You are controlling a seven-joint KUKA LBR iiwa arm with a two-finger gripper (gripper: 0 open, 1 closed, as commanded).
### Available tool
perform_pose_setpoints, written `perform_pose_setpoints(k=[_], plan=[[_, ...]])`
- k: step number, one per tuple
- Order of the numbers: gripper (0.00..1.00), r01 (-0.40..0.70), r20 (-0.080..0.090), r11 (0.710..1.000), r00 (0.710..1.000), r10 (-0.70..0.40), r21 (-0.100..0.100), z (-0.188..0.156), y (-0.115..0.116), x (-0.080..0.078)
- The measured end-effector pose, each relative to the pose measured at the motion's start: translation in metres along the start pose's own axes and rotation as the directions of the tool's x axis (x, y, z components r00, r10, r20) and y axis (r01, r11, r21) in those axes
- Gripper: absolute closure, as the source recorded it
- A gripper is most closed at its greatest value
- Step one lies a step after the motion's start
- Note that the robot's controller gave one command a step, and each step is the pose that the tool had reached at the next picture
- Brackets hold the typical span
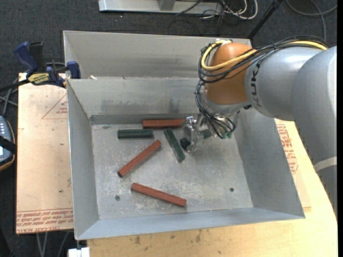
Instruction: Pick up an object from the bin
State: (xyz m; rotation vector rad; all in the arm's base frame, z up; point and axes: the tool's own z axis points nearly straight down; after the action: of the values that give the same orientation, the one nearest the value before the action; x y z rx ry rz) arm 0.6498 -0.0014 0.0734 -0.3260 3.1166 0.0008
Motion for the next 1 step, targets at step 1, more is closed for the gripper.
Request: perform_pose_setpoints(k=[1], plan=[[1.0,0.0,-0.001,1.0,1.0,0.0,0.0,-0.0006,0.0001,-0.0002]])
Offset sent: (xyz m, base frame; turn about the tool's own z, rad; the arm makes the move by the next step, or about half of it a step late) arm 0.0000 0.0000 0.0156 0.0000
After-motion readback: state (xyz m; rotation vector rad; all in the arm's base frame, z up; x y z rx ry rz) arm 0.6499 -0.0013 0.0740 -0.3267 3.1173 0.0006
